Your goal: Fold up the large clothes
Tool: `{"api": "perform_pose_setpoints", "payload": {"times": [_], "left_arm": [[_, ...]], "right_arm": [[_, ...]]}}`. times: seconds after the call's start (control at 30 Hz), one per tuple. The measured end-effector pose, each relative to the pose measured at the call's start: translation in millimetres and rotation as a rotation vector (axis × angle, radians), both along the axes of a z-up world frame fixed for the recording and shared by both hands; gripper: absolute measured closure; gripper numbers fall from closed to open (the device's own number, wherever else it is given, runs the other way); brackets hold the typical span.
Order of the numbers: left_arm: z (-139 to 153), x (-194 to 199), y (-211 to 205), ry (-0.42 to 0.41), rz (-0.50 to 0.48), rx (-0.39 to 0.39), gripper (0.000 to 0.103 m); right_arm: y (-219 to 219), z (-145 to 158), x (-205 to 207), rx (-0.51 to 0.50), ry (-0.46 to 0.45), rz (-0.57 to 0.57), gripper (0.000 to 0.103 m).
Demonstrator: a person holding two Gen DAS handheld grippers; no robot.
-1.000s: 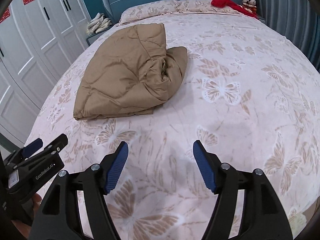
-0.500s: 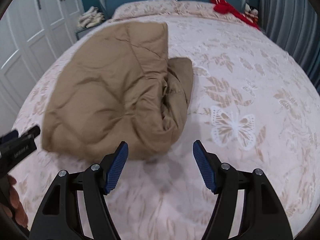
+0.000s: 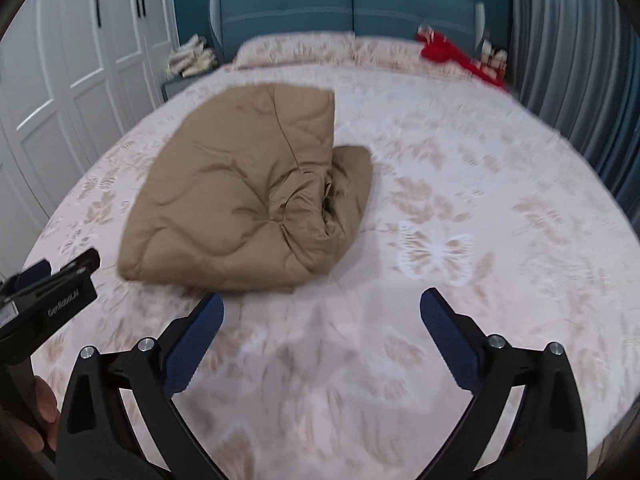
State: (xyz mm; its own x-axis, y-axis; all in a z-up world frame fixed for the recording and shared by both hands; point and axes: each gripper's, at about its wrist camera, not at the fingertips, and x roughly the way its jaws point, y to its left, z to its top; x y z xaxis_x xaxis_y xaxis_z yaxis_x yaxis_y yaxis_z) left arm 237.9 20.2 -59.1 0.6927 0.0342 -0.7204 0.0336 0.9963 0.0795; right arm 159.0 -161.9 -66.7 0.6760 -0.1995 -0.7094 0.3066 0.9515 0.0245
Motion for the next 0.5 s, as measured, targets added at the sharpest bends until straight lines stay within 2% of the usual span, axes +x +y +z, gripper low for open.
{"api": "perform_pose_setpoints", "payload": {"times": [0.1, 0.17, 0.3, 0.5], "left_arm": [[18, -40, -4, -0.037, -0.022, -0.011, 0.016], [27, -68, -7, -0.072, -0.029, 0.003, 0.015], [36, -106, -11, -0.088, -0.062, 0.011, 0.012], [35, -138, -12, -0.092, -0.077, 0.031, 0.012]], "right_arm": [[7, 14, -37, -0.02, -0.021, -0.018, 0.005], [9, 23, -61, -0.014, -0.036, -0.021, 0.005], [15, 35, -98, -0.018, -0.065, -0.026, 0.005], [25, 33, -133, -0.02, -0.069, -0.018, 0.005]]}}
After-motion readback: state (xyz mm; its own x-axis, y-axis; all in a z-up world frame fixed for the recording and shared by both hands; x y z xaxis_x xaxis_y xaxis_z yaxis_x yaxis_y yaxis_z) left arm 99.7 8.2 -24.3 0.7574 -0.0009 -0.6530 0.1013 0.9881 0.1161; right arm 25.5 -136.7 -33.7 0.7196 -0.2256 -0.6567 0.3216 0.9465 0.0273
